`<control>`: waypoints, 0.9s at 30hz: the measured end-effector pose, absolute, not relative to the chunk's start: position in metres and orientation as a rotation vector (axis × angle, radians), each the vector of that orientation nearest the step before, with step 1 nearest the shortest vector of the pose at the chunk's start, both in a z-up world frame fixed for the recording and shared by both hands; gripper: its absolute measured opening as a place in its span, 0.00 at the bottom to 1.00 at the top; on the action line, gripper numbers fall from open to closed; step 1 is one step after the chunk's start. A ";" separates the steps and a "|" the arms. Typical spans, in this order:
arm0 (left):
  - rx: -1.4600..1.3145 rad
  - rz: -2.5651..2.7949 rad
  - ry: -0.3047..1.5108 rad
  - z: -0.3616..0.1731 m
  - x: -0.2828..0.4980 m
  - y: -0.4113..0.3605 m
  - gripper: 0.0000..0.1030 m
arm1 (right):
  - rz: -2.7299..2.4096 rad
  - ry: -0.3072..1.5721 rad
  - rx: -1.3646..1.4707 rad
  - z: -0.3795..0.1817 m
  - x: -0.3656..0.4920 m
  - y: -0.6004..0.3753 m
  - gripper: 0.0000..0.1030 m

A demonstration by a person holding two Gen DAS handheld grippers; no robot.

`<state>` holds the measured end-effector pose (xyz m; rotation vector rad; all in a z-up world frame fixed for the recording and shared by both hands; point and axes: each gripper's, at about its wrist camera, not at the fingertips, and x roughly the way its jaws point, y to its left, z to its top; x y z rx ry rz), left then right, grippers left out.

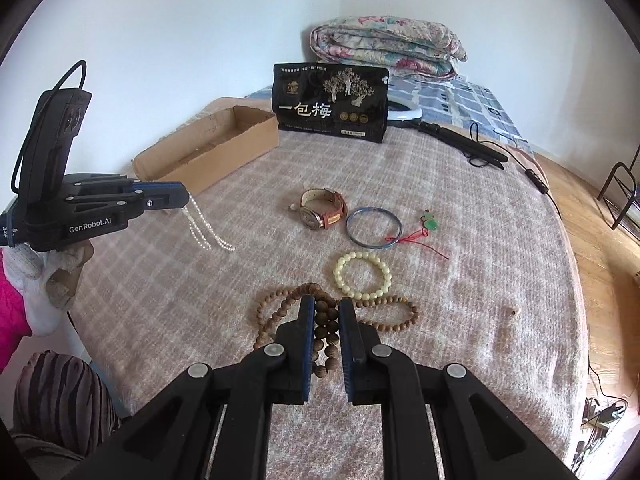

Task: Organize jewelry
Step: 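Lift the bead strand with the right tool while the left tool lifts the pearls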

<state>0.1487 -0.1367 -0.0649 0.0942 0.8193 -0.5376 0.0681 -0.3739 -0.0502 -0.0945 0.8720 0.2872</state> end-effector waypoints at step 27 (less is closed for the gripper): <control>0.058 -0.493 0.687 0.024 0.154 -0.092 0.05 | 0.242 0.644 -0.200 0.101 0.088 -0.351 0.10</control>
